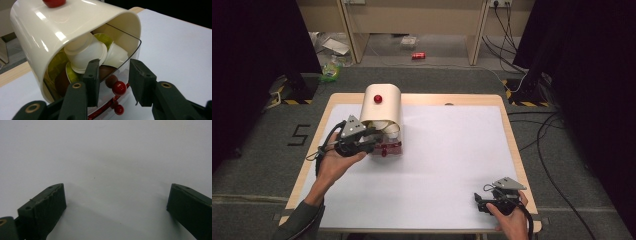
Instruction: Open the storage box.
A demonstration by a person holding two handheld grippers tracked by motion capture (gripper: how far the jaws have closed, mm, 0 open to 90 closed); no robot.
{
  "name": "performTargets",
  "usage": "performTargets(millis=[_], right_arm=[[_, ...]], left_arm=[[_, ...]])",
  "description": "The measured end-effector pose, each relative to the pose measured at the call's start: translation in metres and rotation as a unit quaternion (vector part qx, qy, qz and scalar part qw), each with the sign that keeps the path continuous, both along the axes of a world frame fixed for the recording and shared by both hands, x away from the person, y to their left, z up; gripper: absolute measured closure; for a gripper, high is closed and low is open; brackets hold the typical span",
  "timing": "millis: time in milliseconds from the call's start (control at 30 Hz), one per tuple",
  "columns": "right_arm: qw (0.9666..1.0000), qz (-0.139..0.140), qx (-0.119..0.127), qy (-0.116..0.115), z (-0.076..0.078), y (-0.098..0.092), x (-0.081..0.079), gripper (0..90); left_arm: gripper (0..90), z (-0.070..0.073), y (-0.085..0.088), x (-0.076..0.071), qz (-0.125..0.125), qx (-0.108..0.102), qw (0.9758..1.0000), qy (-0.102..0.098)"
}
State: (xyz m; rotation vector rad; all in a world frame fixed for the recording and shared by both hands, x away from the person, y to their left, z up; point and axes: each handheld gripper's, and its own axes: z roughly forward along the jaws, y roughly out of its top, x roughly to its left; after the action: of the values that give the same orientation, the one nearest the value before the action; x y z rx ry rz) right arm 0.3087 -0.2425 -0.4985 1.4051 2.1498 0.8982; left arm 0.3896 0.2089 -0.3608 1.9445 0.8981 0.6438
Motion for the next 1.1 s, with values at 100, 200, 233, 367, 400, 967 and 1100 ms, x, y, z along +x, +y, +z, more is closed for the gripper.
performTargets(millis=[100, 200, 233, 367, 400, 967, 1100], right_arm=[[1.0, 0.001, -0.001, -0.001, -0.0001, -0.0002, 0.0002, 2.6], [1.0, 0.0, -0.001, 0.0, -0.0001, -0.0001, 0.0001, 2.5], [1.0, 0.002, -0.002, -0.002, -0.0002, -0.0004, 0.0002, 2.5], [1.0, 0.002, -0.001, -0.001, -0.0001, -0.0003, 0.0002, 2.5], [1.0, 0.002, -0.001, -0.001, -0.0001, -0.0003, 0.0002, 2.5], [1.0, 0.002, -0.001, -0.001, -0.0002, -0.0004, 0.0001, 2.4], [1.0, 0.002, -0.001, -0.002, -0.0003, -0.0003, 0.0, 2.4]], left_arm=[[62.4, -0.002, -0.0003, 0.0038, 0.002, 0.001, 1.0, 0.001], [63.3, -0.0037, -0.0007, 0.0069, 0.003, 0.002, 1.0, 0.003], [63.2, -0.004, -0.001, 0.0079, 0.001, 0.001, 1.0, 0.004], [63.6, -0.0034, -0.001, 0.009, -0.002, 0.0, 1.0, 0.008], [63.6, -0.0031, -0.0009, 0.0096, -0.003, 0.001, 1.0, 0.009], [63.4, 0.0004, -0.0029, 0.0064, 0.003, 0.001, 0.9993, 0.037], [63.6, 0.0007, -0.0022, 0.0002, -0.001, -0.002, 0.999, 0.044]])
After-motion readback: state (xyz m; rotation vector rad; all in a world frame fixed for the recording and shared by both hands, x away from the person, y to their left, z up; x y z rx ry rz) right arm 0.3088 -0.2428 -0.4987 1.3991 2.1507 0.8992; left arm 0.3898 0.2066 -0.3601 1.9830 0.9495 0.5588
